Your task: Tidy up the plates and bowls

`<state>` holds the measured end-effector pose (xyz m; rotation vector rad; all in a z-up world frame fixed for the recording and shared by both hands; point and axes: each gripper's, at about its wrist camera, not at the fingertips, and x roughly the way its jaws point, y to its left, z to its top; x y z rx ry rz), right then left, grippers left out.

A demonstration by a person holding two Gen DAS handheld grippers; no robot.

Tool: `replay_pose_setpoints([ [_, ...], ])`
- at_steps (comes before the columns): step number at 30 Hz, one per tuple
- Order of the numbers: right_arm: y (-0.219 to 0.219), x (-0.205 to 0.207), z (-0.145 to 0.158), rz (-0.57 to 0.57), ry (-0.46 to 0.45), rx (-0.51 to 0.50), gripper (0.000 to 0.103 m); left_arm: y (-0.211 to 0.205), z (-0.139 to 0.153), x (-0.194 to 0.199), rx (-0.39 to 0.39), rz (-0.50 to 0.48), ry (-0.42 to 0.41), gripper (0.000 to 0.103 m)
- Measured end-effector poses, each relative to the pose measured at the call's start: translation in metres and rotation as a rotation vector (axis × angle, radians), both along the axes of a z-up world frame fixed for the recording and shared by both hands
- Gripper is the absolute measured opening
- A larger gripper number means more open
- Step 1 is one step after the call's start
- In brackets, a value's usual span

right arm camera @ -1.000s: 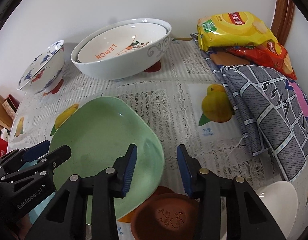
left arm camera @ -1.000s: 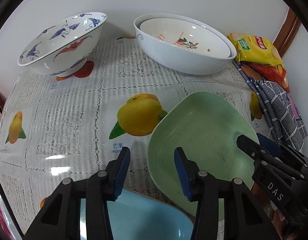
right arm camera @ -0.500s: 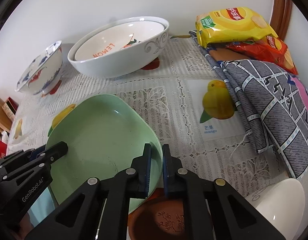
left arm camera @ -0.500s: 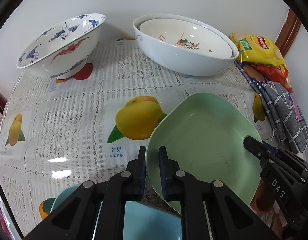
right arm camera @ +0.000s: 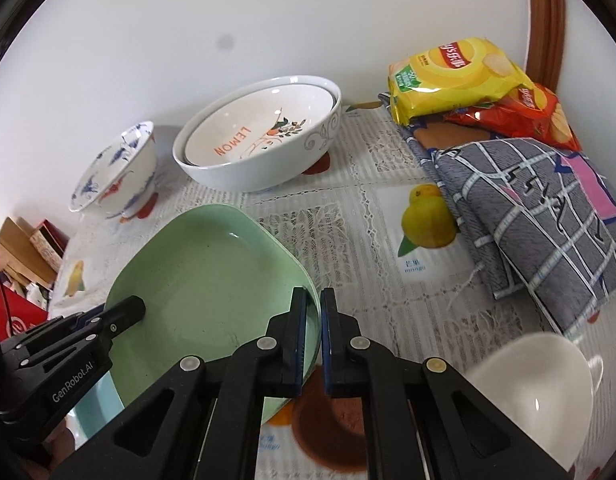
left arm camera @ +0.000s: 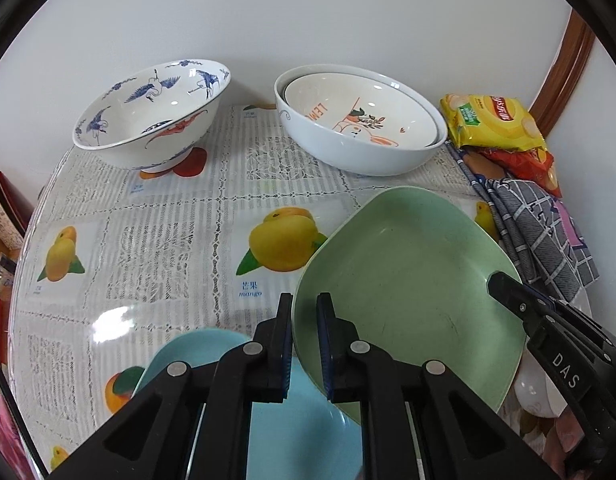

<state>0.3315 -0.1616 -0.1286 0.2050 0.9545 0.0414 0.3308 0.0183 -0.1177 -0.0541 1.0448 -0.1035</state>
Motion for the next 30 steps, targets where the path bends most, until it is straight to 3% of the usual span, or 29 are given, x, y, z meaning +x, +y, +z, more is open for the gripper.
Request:
replay_pose_setpoints([
  [19, -0.013, -0.091, 0.063, -0.048, -0.059, -0.001, 0.007, -0.015, 0.059, -0.088, -0.031, -0.029, -0.069, 0.011],
  [30, -0.012, -0.131, 0.08, -0.062, -0.083, 0.021, 0.007, -0.015, 0.077, -0.122, -0.031, -0.033, -0.091, 0.011],
])
